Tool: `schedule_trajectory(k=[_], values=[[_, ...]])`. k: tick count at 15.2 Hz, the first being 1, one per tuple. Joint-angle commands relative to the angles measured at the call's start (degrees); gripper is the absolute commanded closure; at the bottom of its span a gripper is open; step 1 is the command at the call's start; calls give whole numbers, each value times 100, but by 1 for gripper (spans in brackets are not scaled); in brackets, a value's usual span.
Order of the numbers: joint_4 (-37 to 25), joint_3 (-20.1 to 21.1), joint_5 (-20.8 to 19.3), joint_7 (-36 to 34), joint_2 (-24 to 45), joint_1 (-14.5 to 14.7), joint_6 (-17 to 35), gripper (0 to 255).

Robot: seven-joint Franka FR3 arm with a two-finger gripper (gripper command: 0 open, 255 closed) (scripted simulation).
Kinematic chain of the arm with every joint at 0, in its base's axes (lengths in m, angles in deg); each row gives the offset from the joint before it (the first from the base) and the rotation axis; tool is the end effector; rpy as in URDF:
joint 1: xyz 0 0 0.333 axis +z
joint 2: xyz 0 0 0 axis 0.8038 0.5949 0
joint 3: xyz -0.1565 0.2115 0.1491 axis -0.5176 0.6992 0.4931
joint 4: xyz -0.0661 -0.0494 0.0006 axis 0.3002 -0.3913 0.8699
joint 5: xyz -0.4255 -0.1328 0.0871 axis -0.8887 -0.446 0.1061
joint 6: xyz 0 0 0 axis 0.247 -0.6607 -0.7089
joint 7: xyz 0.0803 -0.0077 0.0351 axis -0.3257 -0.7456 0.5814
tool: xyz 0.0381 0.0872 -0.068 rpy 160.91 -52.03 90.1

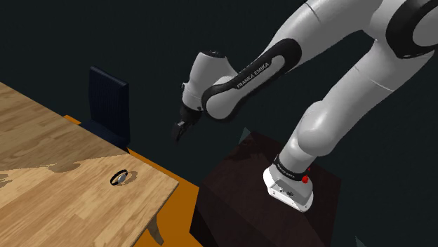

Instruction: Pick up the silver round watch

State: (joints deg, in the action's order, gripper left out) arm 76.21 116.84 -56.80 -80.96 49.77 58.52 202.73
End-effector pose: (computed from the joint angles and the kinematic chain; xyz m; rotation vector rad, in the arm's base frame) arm 0.4013 0.2286 0.2275 -2.9957 -0.3090 -0.2509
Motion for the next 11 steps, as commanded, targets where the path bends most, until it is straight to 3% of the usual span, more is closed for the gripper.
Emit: schedule_trajectory(k=[1, 3, 5, 8, 11], values=[[-159, 237, -504, -464, 594, -176, 590, 0], [-362, 340, -1545, -1315, 1196, -345, 1067, 0], [-654, -15, -3021, -2515, 1794, -150, 1411, 0], [-1232, -1159, -4642, -3944, 2559, 869, 1759, 0], [-1848, -2227, -5350, -4737, 3237, 1954, 2079, 0]])
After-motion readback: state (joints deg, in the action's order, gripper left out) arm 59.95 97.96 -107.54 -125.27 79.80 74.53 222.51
